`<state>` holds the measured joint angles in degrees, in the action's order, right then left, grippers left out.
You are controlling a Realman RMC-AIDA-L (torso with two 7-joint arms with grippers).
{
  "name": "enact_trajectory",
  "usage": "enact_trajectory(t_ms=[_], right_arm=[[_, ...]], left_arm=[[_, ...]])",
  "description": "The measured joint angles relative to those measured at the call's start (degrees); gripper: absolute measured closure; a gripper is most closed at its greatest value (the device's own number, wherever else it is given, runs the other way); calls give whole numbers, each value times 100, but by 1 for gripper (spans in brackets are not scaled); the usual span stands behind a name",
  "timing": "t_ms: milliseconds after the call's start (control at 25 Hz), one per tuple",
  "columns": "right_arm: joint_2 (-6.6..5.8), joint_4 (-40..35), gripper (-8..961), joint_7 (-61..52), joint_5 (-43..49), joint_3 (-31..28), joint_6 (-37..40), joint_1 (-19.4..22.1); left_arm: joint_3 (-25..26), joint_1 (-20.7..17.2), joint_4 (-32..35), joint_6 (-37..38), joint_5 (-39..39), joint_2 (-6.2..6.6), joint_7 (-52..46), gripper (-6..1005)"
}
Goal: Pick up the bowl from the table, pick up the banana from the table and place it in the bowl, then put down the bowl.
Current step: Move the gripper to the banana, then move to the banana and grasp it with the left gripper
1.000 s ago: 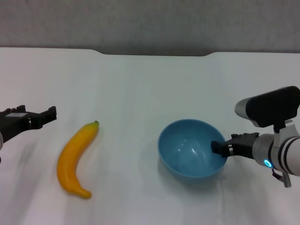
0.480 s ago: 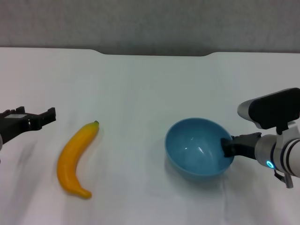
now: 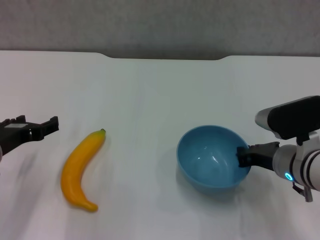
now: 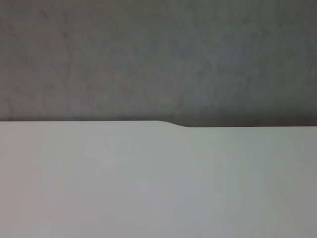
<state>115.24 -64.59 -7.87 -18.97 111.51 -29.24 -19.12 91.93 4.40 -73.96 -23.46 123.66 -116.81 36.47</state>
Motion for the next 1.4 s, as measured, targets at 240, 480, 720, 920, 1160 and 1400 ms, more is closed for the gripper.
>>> enact_trajectory(t_ms=[240,480,720,920,1160,1400], right_arm=[[-10,-359,895,4,17,4,132,232],[-20,-666,906,5,232,-84,93,410],[-23,-780,908,5,378,-154,58,435],[-23,-1040,907,5,499,-208,120,544],[-24,-1425,905,13,611,-213,238,741],[-28,-1578,903,21,692,-175,249,800]], left_arm=[[22,-26,35,6,-2,0,-15,118],[60,-60,-200,-366,9,15,-27,119],[64,-6,-371,-1030,171,24,-30,120],[-76,29,-429,-1188,814,5,-392,121],[-321,130,-401,-1253,1568,-4,-1013,122],[-466,229,-390,-1391,1910,-8,-1497,123]])
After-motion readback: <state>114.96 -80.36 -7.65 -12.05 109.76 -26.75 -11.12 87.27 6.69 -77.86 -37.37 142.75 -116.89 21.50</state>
